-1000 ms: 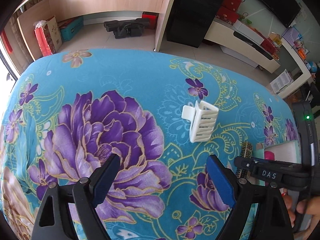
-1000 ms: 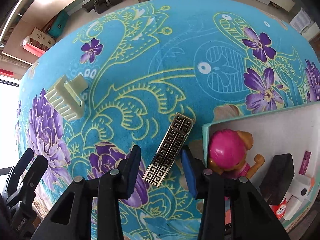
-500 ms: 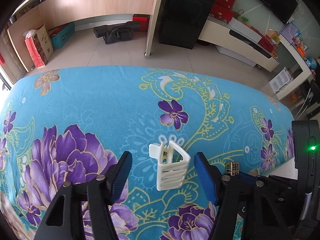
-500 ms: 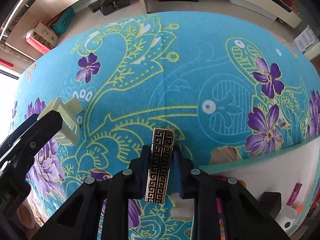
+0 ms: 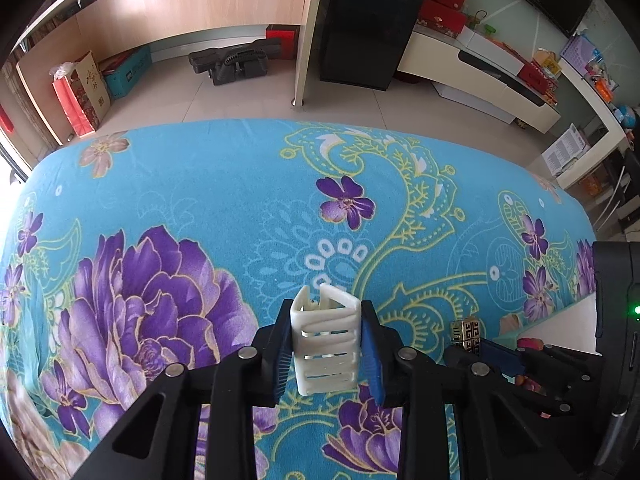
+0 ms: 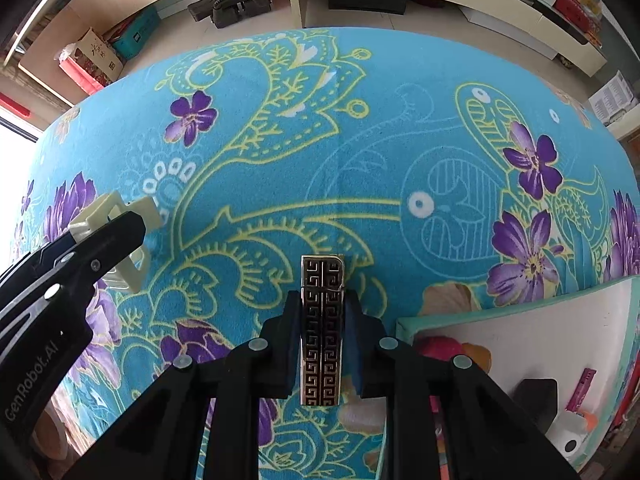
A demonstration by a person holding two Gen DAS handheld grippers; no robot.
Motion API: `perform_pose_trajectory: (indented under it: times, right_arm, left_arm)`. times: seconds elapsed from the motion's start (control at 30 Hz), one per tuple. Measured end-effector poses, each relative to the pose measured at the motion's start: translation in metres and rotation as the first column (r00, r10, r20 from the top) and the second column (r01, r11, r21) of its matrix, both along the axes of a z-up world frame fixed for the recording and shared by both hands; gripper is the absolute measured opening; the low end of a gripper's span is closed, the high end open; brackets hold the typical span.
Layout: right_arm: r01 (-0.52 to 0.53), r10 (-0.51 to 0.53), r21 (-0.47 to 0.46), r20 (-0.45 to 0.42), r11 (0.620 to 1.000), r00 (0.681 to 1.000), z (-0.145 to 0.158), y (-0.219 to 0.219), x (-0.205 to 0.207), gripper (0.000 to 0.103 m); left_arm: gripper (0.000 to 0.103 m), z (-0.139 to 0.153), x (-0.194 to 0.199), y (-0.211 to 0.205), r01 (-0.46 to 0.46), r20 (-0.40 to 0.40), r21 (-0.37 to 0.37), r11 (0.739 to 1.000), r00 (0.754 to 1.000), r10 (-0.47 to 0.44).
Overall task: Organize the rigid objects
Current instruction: 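Close the right tool on the patterned strip while the left tool closes on the white hair clip, then carry the patterned strip with the right tool while the left tool carries the hair clip to the tray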
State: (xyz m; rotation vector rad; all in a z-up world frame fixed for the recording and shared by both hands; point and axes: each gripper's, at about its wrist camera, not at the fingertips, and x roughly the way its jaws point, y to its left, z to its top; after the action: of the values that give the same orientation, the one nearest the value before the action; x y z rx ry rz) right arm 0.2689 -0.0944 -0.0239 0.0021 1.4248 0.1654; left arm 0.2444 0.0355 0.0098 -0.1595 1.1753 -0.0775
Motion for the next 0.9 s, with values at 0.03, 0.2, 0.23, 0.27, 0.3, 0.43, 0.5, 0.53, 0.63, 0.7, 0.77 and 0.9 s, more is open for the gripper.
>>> perform_pose_trajectory:
  times: [0.03, 0.2, 0.23, 0.27, 0.3, 0.43, 0.5, 0.53, 0.63, 0.7, 0.77, 0.9]
  right_arm:
    - [-0.002, 0.002, 0.008, 0.002, 1.0, 1.0, 0.003, 0.0, -0.003, 0.021]
    - [-0.011, 0.01, 0.055, 0.02, 0.998, 1.0, 0.021, -0.002, -0.025, 0.021]
    - [-0.017, 0.015, 0.061, 0.025, 0.998, 1.0, 0.026, -0.003, -0.031, 0.021]
    - [-0.022, 0.02, 0.066, 0.031, 0.998, 0.999, 0.033, -0.005, -0.037, 0.021]
    - [-0.029, 0.027, 0.07, 0.037, 0.997, 0.999, 0.039, -0.007, -0.043, 0.021]
    - [-0.037, 0.032, 0.079, 0.064, 0.996, 0.997, 0.064, -0.028, -0.071, 0.021]
    - [-0.028, 0.023, 0.076, 0.071, 0.997, 0.997, 0.072, -0.043, -0.084, 0.021]
    - [-0.023, 0.017, 0.073, 0.075, 0.997, 0.997, 0.076, -0.054, -0.092, 0.021]
    - [-0.008, 0.002, 0.059, 0.09, 0.998, 0.996, 0.087, -0.085, -0.112, 0.021]
    - [0.009, -0.014, 0.048, 0.091, 0.999, 0.996, 0.09, -0.104, -0.123, 0.021]
    - [0.031, -0.034, 0.035, 0.086, 0.999, 0.996, 0.089, -0.124, -0.133, 0.021]
    - [0.073, -0.074, 0.009, 0.07, 0.997, 0.995, 0.081, -0.165, -0.15, 0.021]
  left_arm:
    - [0.033, 0.004, -0.004, 0.001, -0.001, 0.002, 0.0, 1.0, 1.0, 0.001]
    - [0.033, 0.027, -0.029, 0.001, -0.003, 0.022, 0.003, 1.0, 1.0, 0.003]
    - [0.033, 0.032, -0.035, 0.0, 0.001, 0.025, 0.003, 1.0, 1.0, -0.001]
    - [0.033, 0.037, -0.042, -0.002, 0.005, 0.029, 0.002, 1.0, 1.0, -0.005]
    - [0.033, 0.042, -0.049, -0.005, 0.01, 0.033, -0.002, 1.0, 0.999, -0.01]
    - [0.033, 0.063, -0.074, -0.022, 0.034, 0.052, -0.014, 0.999, 0.998, -0.033]
    - [0.033, 0.072, -0.085, -0.036, 0.055, 0.06, -0.024, 0.998, 0.997, -0.053]
    - [0.033, 0.076, -0.091, -0.044, 0.068, 0.063, -0.03, 0.997, 0.996, -0.066]
    - [0.033, 0.083, -0.109, -0.074, 0.119, 0.067, -0.037, 0.992, 0.991, -0.116]
    - [0.033, 0.084, -0.118, -0.098, 0.153, 0.066, -0.041, 0.987, 0.987, -0.15]
    - [0.033, 0.083, -0.127, -0.12, 0.18, 0.061, -0.05, 0.982, 0.982, -0.177]
    - [0.033, 0.073, -0.143, -0.164, 0.243, 0.036, -0.067, 0.968, 0.97, -0.241]
